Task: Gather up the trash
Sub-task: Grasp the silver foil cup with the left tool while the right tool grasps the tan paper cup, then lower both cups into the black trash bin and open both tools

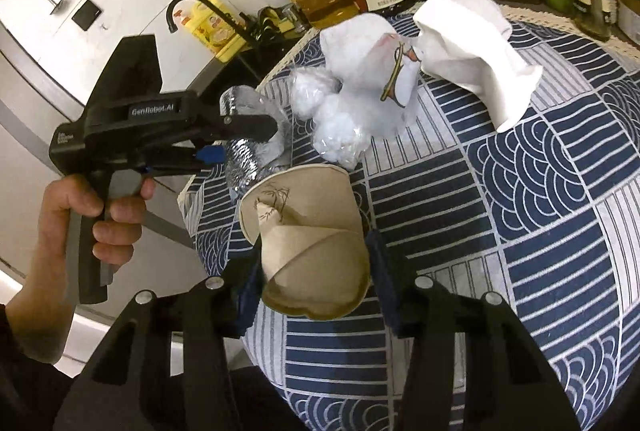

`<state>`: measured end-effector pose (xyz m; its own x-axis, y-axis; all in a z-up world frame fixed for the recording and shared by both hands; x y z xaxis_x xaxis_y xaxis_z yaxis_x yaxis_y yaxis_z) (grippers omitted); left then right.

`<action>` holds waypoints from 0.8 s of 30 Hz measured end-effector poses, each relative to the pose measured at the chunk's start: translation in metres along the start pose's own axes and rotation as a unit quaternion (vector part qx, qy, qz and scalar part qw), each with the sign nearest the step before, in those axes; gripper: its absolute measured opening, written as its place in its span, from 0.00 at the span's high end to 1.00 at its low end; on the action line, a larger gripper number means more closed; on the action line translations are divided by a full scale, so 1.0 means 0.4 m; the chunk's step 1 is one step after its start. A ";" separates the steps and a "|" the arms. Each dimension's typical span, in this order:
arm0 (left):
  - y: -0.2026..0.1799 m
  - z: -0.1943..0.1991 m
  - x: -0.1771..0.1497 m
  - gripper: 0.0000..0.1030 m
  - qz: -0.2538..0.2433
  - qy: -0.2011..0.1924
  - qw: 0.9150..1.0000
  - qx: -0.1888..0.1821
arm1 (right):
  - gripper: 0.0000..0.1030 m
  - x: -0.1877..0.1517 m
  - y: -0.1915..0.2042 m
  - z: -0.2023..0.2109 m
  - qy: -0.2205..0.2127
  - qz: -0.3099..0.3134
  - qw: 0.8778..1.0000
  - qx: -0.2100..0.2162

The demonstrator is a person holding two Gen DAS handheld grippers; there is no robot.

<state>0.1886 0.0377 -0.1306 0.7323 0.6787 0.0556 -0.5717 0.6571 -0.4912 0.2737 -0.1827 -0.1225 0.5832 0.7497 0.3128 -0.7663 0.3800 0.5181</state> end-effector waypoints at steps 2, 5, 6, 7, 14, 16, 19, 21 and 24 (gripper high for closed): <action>0.009 0.011 -0.004 0.45 -0.007 0.000 1.000 -0.004 | 0.52 -0.008 0.014 0.004 -0.010 -0.010 1.000 -0.004; 0.026 0.037 -0.014 0.45 -0.023 0.001 1.000 -0.016 | 0.52 -0.029 0.041 0.013 -0.025 -0.020 0.999 -0.014; 0.029 0.043 -0.017 0.45 -0.030 0.002 0.999 -0.017 | 0.53 -0.033 0.050 0.016 -0.030 -0.022 0.999 -0.020; 0.032 0.051 -0.021 0.45 -0.037 0.004 0.999 -0.018 | 0.53 -0.040 0.063 0.017 -0.036 -0.027 0.999 -0.027; 0.063 0.115 -0.050 0.45 -0.087 0.015 0.996 -0.024 | 0.53 -0.082 0.151 0.027 -0.072 -0.068 0.994 -0.052; 0.069 0.127 -0.059 0.45 -0.100 0.018 0.994 -0.026 | 0.53 -0.095 0.179 0.030 -0.081 -0.075 0.992 -0.061; 0.078 0.149 -0.080 0.45 -0.121 0.025 0.992 -0.031 | 0.53 -0.117 0.220 0.031 -0.093 -0.088 0.989 -0.070; 0.083 0.162 -0.092 0.45 -0.133 0.029 0.990 -0.035 | 0.53 -0.131 0.251 0.030 -0.101 -0.097 0.987 -0.076; 0.093 0.183 -0.113 0.45 -0.152 0.033 0.987 -0.036 | 0.53 -0.148 0.283 0.030 -0.108 -0.106 0.985 -0.083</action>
Point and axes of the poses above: each gripper's, at about its wrist camera, not at the fingertips, and z roughly against the way its jaws point, y to its left, x to its top, the point moved 2 cm from there along -z, roughly the way its jaws point, and after that the axes turned 12 degrees about y, right-handed, at the moved point
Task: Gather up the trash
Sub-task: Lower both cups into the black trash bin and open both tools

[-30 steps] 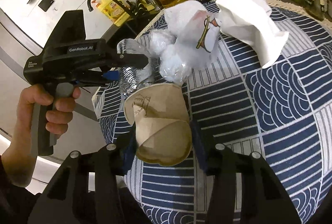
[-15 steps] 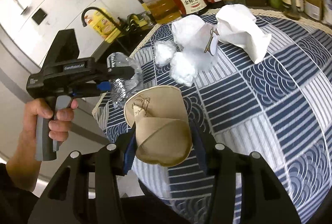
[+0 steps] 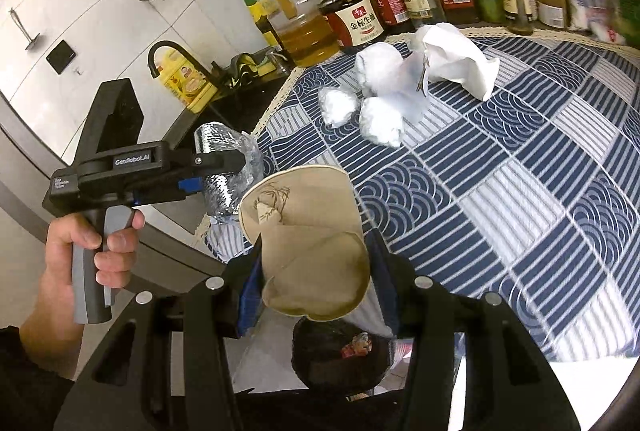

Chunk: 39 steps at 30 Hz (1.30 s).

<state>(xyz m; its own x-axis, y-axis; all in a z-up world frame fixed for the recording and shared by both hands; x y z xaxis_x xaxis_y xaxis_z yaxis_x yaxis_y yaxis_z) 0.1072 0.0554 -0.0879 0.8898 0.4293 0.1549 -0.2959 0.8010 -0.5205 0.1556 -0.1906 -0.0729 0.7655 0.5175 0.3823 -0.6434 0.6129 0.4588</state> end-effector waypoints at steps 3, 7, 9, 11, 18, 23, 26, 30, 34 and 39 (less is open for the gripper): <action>0.002 0.018 -0.030 0.45 -0.020 0.006 1.000 -0.004 | 0.53 -0.029 0.034 0.008 -0.010 -0.009 1.000 -0.009; 0.018 0.031 -0.073 0.45 -0.035 0.016 0.999 -0.007 | 0.53 -0.067 0.070 0.014 -0.017 -0.021 0.999 -0.017; 0.029 0.034 -0.100 0.45 -0.041 0.023 0.999 -0.008 | 0.53 -0.084 0.086 0.012 -0.019 -0.025 0.999 -0.021; 0.039 0.037 -0.120 0.45 -0.045 0.029 0.999 -0.010 | 0.53 -0.108 0.104 0.006 -0.020 -0.030 0.999 -0.024; 0.078 0.043 -0.206 0.45 -0.056 0.048 0.997 -0.013 | 0.53 -0.183 0.156 -0.027 -0.012 -0.045 0.998 -0.030; 0.109 0.031 -0.255 0.45 -0.059 0.064 0.996 -0.010 | 0.53 -0.227 0.171 -0.052 0.001 -0.058 0.998 -0.036; 0.125 0.017 -0.277 0.45 -0.060 0.073 0.996 -0.007 | 0.53 -0.249 0.168 -0.071 0.011 -0.069 0.997 -0.038; 0.146 -0.012 -0.304 0.45 -0.058 0.086 0.995 0.006 | 0.53 -0.278 0.157 -0.108 0.028 -0.084 0.995 -0.038; 0.182 -0.055 -0.335 0.45 -0.045 0.105 0.993 0.011 | 0.52 -0.310 0.132 -0.157 0.049 -0.107 0.992 -0.038; 0.237 -0.126 -0.377 0.45 -0.019 0.139 0.990 0.024 | 0.53 -0.343 0.096 -0.228 0.085 -0.129 0.987 -0.035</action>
Point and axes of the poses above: each gripper's, at about its wrist camera, not at the fingertips, and z roughly against the way its jaws point, y to its left, x to its top, the point moved 2 cm from there along -z, roughly the way its jaws point, and after that the axes turned 12 degrees about y, right-handed, at the moved point
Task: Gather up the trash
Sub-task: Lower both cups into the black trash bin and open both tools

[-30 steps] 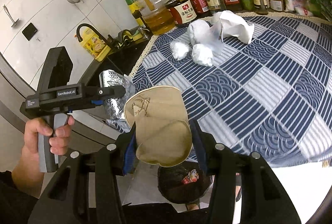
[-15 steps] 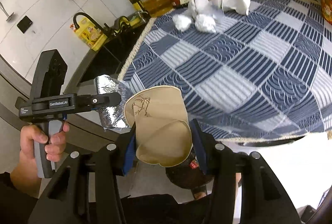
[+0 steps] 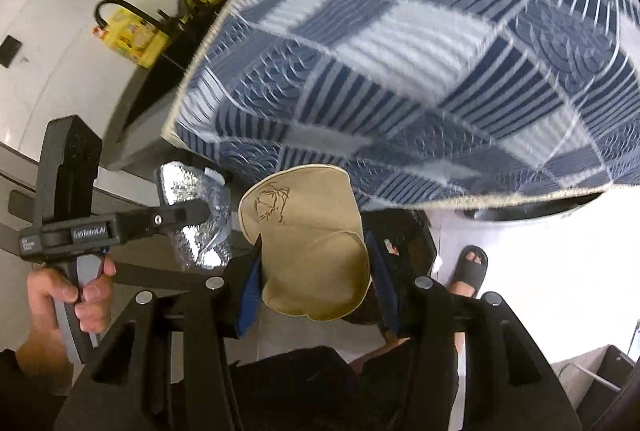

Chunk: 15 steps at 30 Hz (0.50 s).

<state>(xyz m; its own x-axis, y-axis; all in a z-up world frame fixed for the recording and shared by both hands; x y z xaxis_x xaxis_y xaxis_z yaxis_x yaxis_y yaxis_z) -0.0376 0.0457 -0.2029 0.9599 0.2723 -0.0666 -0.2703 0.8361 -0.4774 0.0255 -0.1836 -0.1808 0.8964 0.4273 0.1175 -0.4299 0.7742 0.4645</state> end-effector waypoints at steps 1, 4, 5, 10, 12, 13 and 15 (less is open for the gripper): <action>0.010 -0.018 -0.003 0.45 0.005 0.008 1.000 -0.001 | 0.53 0.001 -0.009 -0.013 0.007 -0.003 1.000 -0.001; 0.033 -0.062 -0.003 0.45 0.013 0.026 1.000 0.010 | 0.53 0.009 -0.027 -0.050 0.020 -0.011 1.000 0.000; 0.041 -0.079 -0.001 0.45 0.015 0.031 0.999 0.012 | 0.53 0.013 -0.034 -0.064 0.025 -0.015 1.000 -0.001; 0.073 -0.146 0.003 0.45 0.021 0.041 0.999 0.021 | 0.53 0.020 -0.076 -0.141 0.050 -0.035 0.998 0.000; 0.083 -0.173 0.008 0.45 0.021 0.045 0.998 0.025 | 0.53 0.019 -0.093 -0.170 0.058 -0.049 0.997 0.003; 0.089 -0.189 0.009 0.45 0.025 0.049 0.998 0.027 | 0.53 0.019 -0.102 -0.182 0.062 -0.057 0.996 0.004; 0.106 -0.219 0.012 0.45 0.029 0.055 0.997 0.036 | 0.53 0.020 -0.128 -0.207 0.068 -0.077 0.995 0.008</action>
Point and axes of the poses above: each gripper's, at about its wrist camera, not at the fingertips, and z roughly against the way its jaws point, y to its left, x to its top, the point moved 2 cm from there along -z, roughly the way its jaws point, and after that the axes turned 12 degrees about y, right-handed, at the moved point
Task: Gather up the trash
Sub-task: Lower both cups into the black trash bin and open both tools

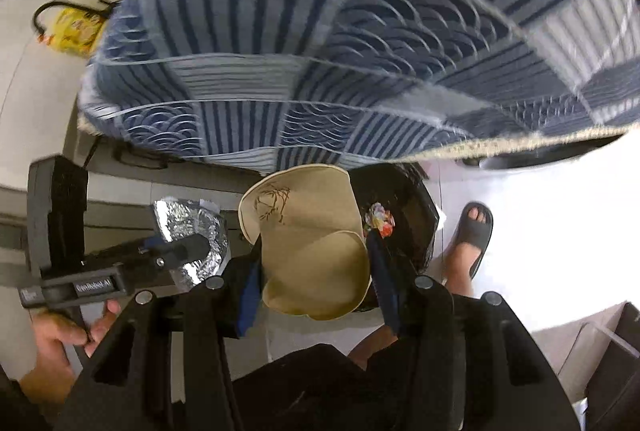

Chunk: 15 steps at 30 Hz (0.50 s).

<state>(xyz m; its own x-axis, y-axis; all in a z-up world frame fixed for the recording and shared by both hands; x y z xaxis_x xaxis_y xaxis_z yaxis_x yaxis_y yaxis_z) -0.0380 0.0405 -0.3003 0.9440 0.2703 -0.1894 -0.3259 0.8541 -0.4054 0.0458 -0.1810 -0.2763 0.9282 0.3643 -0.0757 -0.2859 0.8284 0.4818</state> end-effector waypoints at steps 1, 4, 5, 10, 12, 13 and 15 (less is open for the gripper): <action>0.006 -0.012 0.002 0.45 0.002 0.003 1.000 0.002 | 0.53 0.004 -0.007 -0.009 0.003 -0.007 1.000 0.003; 0.018 -0.034 0.004 0.45 0.010 0.014 1.000 -0.003 | 0.53 0.015 -0.027 -0.036 0.014 -0.027 0.999 0.011; 0.018 -0.039 0.003 0.45 0.008 0.014 1.000 -0.001 | 0.53 0.019 -0.027 -0.042 0.015 -0.029 0.999 0.011; 0.029 -0.065 0.004 0.44 0.013 0.028 1.000 -0.002 | 0.52 0.031 -0.039 -0.056 0.018 -0.042 0.999 0.016; 0.029 -0.068 0.006 0.43 0.014 0.029 0.999 -0.003 | 0.52 0.034 -0.040 -0.056 0.020 -0.045 0.999 0.023; 0.027 -0.068 0.008 0.43 0.014 0.029 0.999 -0.003 | 0.52 0.038 -0.040 -0.055 0.019 -0.045 0.999 0.024; 0.023 -0.070 0.013 0.43 0.013 0.031 0.999 -0.004 | 0.52 0.043 -0.038 -0.050 0.018 -0.042 0.999 0.024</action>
<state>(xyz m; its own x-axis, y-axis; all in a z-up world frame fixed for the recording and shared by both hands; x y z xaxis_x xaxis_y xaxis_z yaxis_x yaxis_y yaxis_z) -0.0375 0.0375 -0.3300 0.9305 0.2640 -0.2540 -0.3503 0.8439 -0.4064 0.0613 -0.1787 -0.3024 0.9393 0.3096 -0.1478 -0.1947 0.8359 0.5132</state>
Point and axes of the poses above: each gripper's, at about its wrist camera, not at the fingertips, and z roughly against the way its jaws point, y to its left, x to its top, the point moved 2 cm from there along -z, roughly the way its jaws point, and after that the axes turned 12 degrees about y, right-handed, at the moved point
